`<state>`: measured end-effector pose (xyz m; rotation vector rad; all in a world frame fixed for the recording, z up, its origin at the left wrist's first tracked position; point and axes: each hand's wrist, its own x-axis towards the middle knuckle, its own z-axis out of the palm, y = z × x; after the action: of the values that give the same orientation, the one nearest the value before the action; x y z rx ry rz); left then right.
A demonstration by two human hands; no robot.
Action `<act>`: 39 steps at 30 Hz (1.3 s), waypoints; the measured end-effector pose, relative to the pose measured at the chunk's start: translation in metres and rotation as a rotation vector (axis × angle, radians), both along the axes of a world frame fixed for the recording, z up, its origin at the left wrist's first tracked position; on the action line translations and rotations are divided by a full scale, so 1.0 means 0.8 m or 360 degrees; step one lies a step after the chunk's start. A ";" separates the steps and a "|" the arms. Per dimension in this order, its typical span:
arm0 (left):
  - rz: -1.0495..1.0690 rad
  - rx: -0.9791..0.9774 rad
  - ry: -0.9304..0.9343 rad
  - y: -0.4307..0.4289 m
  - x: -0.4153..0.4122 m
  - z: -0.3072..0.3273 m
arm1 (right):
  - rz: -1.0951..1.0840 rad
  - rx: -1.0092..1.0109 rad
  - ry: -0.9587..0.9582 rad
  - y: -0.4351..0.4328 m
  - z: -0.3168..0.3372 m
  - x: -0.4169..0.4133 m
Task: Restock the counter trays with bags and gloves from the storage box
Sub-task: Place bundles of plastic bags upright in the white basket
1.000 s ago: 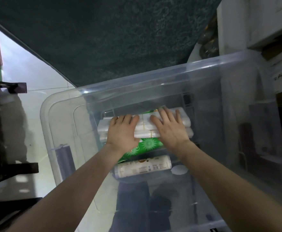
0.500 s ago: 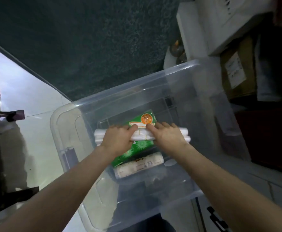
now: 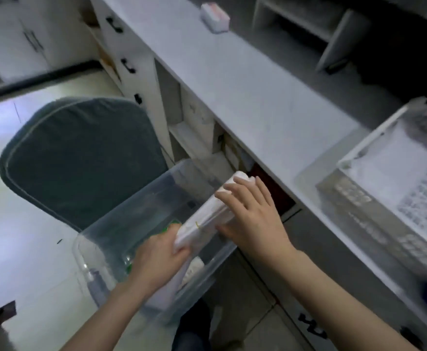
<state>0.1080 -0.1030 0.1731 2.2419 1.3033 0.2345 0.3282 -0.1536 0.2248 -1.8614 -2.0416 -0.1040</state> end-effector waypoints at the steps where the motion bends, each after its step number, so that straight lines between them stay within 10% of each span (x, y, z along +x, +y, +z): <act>1: 0.0011 -0.0012 -0.0050 -0.006 0.006 0.021 | -0.0061 0.0138 0.0049 -0.020 0.020 0.005; 15: -0.0487 -0.0075 -0.0519 -0.062 0.201 0.201 | -0.0850 0.0835 0.0165 -0.193 0.180 0.123; 30: -0.0879 -0.0938 -0.0686 -0.059 0.498 0.239 | -0.1656 0.0446 0.1924 -0.172 0.169 0.299; 39: -0.1017 -0.1070 -0.0429 -0.028 0.583 0.188 | -0.2044 0.0487 0.2071 -0.137 0.125 0.371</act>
<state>0.5742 -0.1256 0.3232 1.8283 0.3859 -0.1232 0.6248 -0.2629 0.3248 -1.8535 0.0954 0.3486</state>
